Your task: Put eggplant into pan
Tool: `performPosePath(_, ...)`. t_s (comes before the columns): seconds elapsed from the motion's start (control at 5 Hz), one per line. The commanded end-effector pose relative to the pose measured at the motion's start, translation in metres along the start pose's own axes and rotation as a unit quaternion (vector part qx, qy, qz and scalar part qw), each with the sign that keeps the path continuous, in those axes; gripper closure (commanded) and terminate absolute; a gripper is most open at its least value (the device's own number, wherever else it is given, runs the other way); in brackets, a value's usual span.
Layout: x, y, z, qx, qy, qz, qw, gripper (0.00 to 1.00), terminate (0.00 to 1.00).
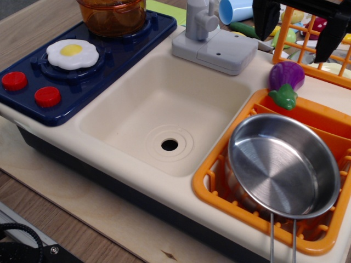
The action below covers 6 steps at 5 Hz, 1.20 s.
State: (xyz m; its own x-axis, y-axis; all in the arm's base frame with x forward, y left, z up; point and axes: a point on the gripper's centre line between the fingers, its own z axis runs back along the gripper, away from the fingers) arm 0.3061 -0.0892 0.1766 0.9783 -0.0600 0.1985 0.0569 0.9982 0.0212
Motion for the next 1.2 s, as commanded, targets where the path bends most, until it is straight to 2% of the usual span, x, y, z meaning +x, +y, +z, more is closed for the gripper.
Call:
performPosePath(0.0,0.000,0.000,0.000,0.000,0.000,0.000,1.0000,0.00,0.00)
performPosePath(0.4,0.019,0.003,-0.024,0.005,-0.025,-0.009,0.9996,0.00,0.00)
performPosePath(1.0,0.031,0.014,-0.061,-0.024,-0.043,-0.022,0.9986,0.00,0.00)
